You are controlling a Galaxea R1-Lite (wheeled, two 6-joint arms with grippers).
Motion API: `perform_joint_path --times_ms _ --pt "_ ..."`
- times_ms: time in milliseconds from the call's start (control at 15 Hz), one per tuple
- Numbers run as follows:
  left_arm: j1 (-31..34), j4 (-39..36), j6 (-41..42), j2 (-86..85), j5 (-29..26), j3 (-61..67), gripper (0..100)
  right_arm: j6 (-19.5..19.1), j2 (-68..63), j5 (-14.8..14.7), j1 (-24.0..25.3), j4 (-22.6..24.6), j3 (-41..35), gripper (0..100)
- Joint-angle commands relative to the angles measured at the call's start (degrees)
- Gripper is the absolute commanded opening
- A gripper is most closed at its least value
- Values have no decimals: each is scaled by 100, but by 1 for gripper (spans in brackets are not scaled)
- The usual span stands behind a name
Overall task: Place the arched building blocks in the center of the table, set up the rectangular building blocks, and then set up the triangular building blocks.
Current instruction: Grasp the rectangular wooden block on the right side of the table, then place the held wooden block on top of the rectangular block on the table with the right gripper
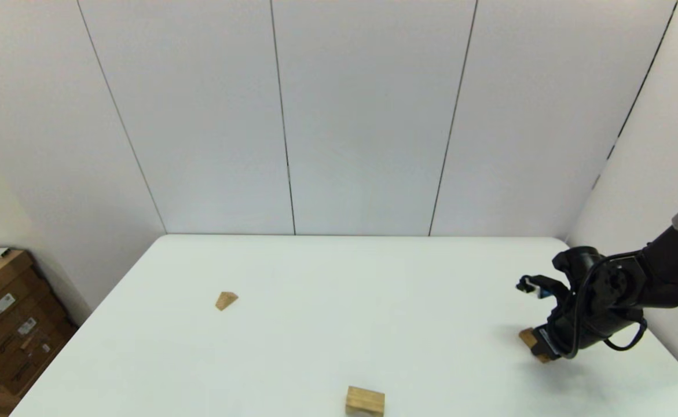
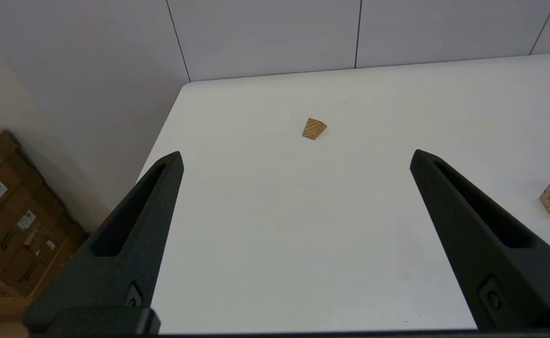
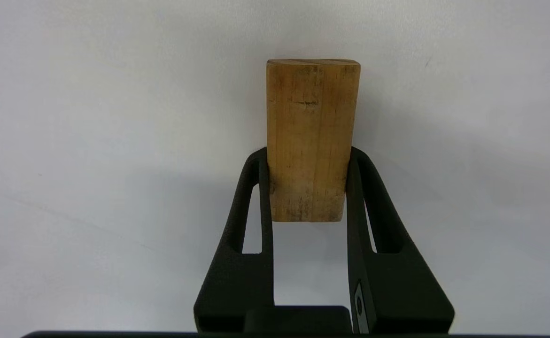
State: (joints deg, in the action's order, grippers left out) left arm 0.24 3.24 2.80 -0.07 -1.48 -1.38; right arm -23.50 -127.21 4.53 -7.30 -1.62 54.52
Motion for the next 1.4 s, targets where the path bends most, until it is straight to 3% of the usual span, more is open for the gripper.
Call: perform_joint_path --times_ms 67,200,333,667,867,1400 --pt "2 1 1 7 -2 -3 100 -23 539 56 45 -40 -161 0" --pt "2 1 1 7 -2 -3 100 -128 1269 100 379 -66 -451 0" --pt "2 1 1 7 -2 -3 100 -137 2121 214 1038 -110 -776 0" --pt "2 1 1 7 -2 6 100 136 3308 179 3481 -110 -1409 0" --pt "2 1 1 7 -2 -3 100 188 3079 162 4378 -110 -1330 0" --pt "2 1 1 7 -2 6 100 171 1541 65 5098 -14 -600 0"
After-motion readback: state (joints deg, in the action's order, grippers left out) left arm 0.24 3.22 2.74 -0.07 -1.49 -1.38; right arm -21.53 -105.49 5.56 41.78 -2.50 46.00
